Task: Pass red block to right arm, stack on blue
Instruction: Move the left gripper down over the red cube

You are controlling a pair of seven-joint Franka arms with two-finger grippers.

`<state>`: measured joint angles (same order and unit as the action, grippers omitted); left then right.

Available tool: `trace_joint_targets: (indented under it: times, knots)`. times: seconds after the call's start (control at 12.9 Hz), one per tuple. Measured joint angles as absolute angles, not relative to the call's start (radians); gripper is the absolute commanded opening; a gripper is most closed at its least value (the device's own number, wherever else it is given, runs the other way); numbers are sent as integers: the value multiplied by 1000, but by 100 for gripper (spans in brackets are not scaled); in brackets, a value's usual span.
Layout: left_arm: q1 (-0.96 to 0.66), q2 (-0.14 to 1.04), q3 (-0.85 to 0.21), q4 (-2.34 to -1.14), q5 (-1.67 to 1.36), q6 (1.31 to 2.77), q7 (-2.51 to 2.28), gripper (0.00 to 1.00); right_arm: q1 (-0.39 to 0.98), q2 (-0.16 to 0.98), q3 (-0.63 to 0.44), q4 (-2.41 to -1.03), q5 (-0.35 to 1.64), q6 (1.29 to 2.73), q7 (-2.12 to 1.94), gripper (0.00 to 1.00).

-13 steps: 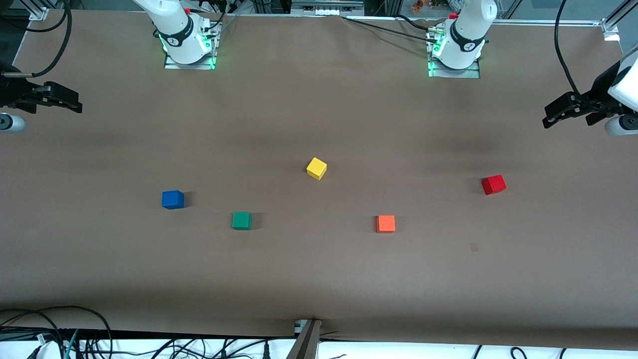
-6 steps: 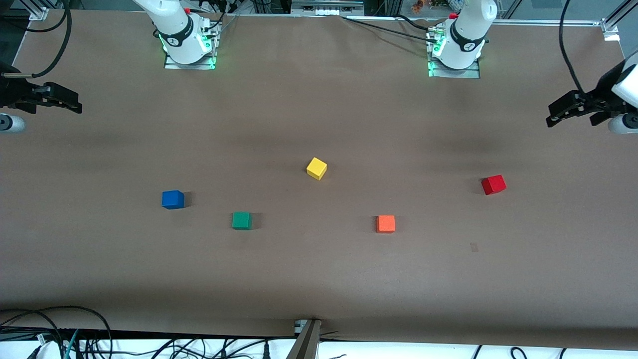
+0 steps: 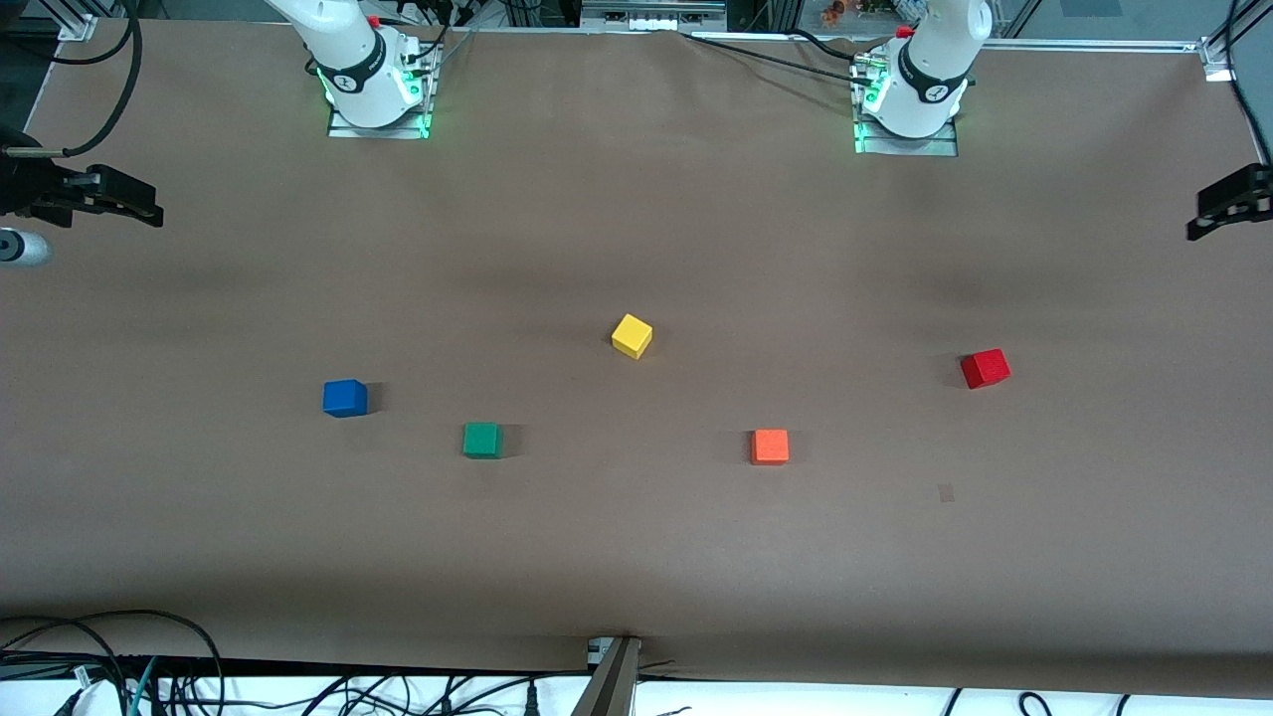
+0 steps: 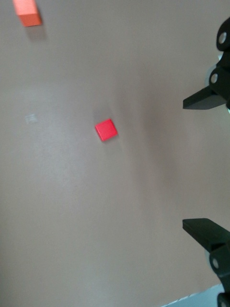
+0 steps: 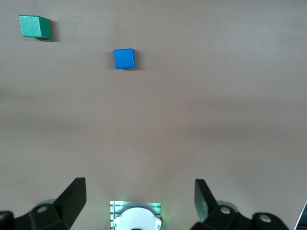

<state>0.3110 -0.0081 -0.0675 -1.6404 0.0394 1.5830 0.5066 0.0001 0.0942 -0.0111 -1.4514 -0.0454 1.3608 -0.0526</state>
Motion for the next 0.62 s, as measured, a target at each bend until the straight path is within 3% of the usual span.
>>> trace_joint_targets:
  times: [0.62]
  knots:
    - [623,136,-65,-1639,-64,1584,1190,100,1,100,-9,-1451,-30,1361,-53,100]
